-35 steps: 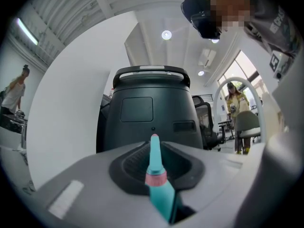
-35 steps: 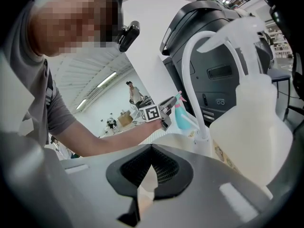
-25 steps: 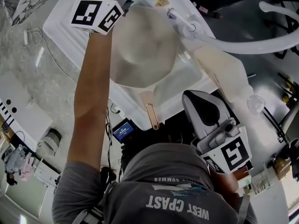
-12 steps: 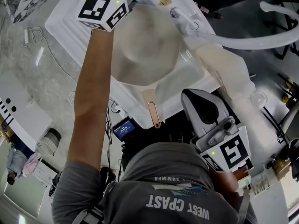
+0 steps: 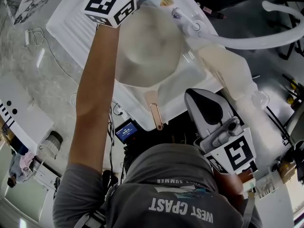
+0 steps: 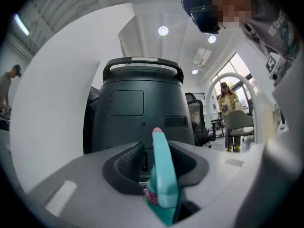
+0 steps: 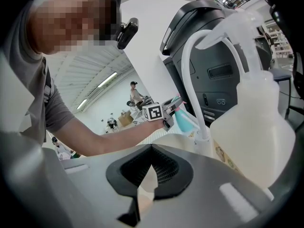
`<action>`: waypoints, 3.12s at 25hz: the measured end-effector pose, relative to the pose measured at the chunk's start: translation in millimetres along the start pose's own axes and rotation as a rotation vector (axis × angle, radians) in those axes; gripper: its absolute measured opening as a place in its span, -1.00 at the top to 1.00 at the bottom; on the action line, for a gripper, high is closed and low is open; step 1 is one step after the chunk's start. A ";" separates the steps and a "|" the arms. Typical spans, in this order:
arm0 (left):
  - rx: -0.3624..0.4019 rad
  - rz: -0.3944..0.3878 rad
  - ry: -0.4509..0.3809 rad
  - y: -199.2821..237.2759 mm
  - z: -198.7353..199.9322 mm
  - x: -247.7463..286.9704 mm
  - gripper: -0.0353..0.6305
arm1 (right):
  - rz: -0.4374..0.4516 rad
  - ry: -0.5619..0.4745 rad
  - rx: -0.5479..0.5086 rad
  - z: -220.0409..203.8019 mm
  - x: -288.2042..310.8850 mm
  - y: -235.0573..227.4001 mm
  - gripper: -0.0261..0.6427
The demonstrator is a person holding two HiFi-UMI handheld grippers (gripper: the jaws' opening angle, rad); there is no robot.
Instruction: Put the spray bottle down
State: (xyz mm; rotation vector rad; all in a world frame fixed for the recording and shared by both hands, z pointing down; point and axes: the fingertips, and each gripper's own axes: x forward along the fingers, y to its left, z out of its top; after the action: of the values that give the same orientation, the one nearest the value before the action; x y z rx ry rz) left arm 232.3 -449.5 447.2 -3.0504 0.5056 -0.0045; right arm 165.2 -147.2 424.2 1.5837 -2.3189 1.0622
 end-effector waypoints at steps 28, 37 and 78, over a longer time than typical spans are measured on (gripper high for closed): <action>0.074 0.065 -0.020 -16.0 80.5 -83.9 0.22 | 0.043 -0.084 -0.079 24.8 -13.6 46.4 0.92; 0.159 0.046 -0.045 -49.7 146.0 -145.3 0.38 | 0.056 -0.144 -0.129 42.5 -29.5 82.2 0.92; 0.218 0.191 -0.038 -196.4 312.2 -478.1 0.88 | 0.044 -0.299 -0.549 66.2 -115.9 301.7 0.93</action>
State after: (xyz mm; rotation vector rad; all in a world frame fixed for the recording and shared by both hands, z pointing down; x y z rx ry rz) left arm -153.5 -94.5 147.6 -2.7743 0.7389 0.0046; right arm -26.3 -40.2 177.7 1.5395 -2.5306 0.1541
